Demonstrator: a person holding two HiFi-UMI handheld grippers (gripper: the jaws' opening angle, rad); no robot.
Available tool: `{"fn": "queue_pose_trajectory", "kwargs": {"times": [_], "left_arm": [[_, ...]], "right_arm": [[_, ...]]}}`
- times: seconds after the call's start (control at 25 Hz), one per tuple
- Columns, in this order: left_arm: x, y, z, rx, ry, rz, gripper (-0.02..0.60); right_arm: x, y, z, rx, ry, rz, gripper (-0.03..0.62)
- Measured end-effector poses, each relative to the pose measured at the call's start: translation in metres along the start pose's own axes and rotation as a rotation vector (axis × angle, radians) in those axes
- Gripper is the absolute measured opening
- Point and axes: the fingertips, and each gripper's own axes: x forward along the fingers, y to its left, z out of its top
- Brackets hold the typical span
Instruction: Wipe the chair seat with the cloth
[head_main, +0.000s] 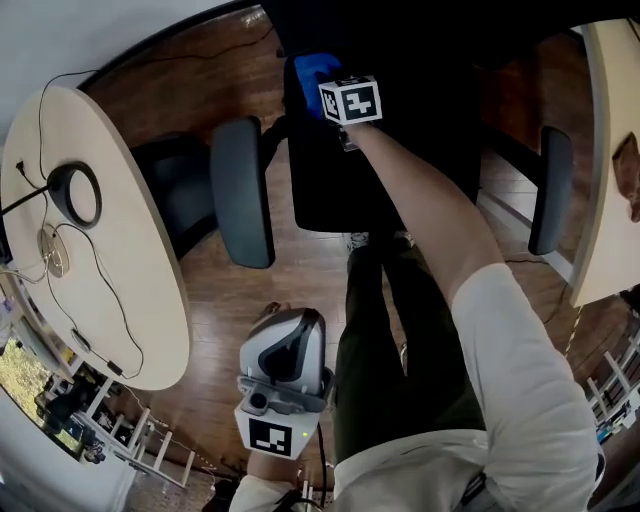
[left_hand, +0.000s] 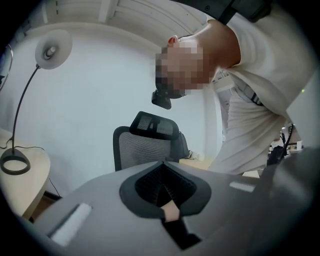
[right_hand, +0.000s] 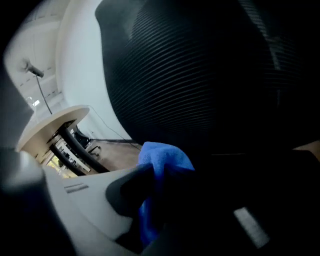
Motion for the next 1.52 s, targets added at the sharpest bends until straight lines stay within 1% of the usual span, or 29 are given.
{"fn": "queue_pose_trajectory", "kwargs": {"times": [0.08, 0.16, 0.24, 0.44, 0.52, 0.6, 0.68, 0.76, 0.84, 0.92, 1.0, 1.04, 1.12, 1.2, 1.24, 1.32, 1.4, 1.44, 1.52], "left_arm": [[0.002, -0.001, 0.004, -0.006, -0.01, -0.011, 0.011], [0.007, -0.004, 0.007, -0.013, -0.019, -0.028, 0.011], [0.016, -0.008, 0.013, -0.021, -0.03, -0.049, 0.011], [0.042, -0.021, 0.027, -0.043, -0.059, -0.099, 0.011], [0.05, -0.033, 0.026, -0.046, -0.064, -0.12, 0.012], [0.054, -0.041, 0.022, -0.046, -0.063, -0.139, 0.012], [0.053, -0.043, 0.02, -0.049, -0.06, -0.15, 0.012], [0.052, -0.042, 0.022, -0.049, -0.059, -0.149, 0.012], [0.05, -0.041, 0.029, -0.045, -0.059, -0.144, 0.012], [0.05, -0.041, 0.038, -0.039, -0.061, -0.136, 0.012], [0.051, -0.038, 0.044, -0.035, -0.066, -0.122, 0.012], [0.05, -0.036, 0.046, -0.033, -0.068, -0.114, 0.012], [0.047, -0.03, 0.045, -0.03, -0.067, -0.101, 0.012], [0.041, -0.025, 0.042, -0.029, -0.059, -0.093, 0.012], [0.038, -0.022, 0.04, -0.028, -0.054, -0.09, 0.012], [0.032, -0.018, 0.037, -0.028, -0.047, -0.082, 0.012], [0.027, -0.018, 0.034, -0.03, -0.041, -0.08, 0.012], [0.026, -0.019, 0.033, -0.033, -0.04, -0.083, 0.012], [0.03, -0.024, 0.034, -0.038, -0.044, -0.096, 0.012]], "right_arm": [[-0.017, -0.038, 0.003, 0.034, -0.015, -0.045, 0.055], [-0.042, -0.081, 0.001, 0.053, -0.009, -0.103, 0.054], [-0.073, -0.129, -0.005, 0.086, 0.0, -0.175, 0.054], [-0.163, -0.248, -0.026, 0.215, 0.011, -0.368, 0.053], [-0.188, -0.281, -0.034, 0.252, 0.022, -0.413, 0.054], [-0.196, -0.291, -0.036, 0.249, 0.028, -0.414, 0.054], [-0.193, -0.277, -0.029, 0.226, 0.007, -0.375, 0.054], [-0.18, -0.237, -0.012, 0.22, -0.049, -0.294, 0.054], [-0.157, -0.167, 0.002, 0.198, -0.101, -0.165, 0.054], [-0.131, -0.076, 0.01, 0.155, -0.129, -0.006, 0.054], [-0.099, 0.006, 0.0, 0.135, -0.099, 0.114, 0.054], [-0.082, 0.037, -0.01, 0.143, -0.069, 0.147, 0.054], [-0.049, 0.076, -0.032, 0.164, -0.006, 0.161, 0.054], [-0.025, 0.091, -0.05, 0.168, 0.047, 0.143, 0.054], [-0.019, 0.09, -0.055, 0.167, 0.059, 0.131, 0.054], [-0.021, 0.075, -0.058, 0.159, 0.051, 0.11, 0.054], [-0.038, 0.045, -0.059, 0.136, 0.034, 0.085, 0.054], [-0.049, 0.023, -0.063, 0.122, 0.032, 0.059, 0.054], [-0.076, -0.033, -0.071, 0.114, 0.039, -0.022, 0.054]]}}
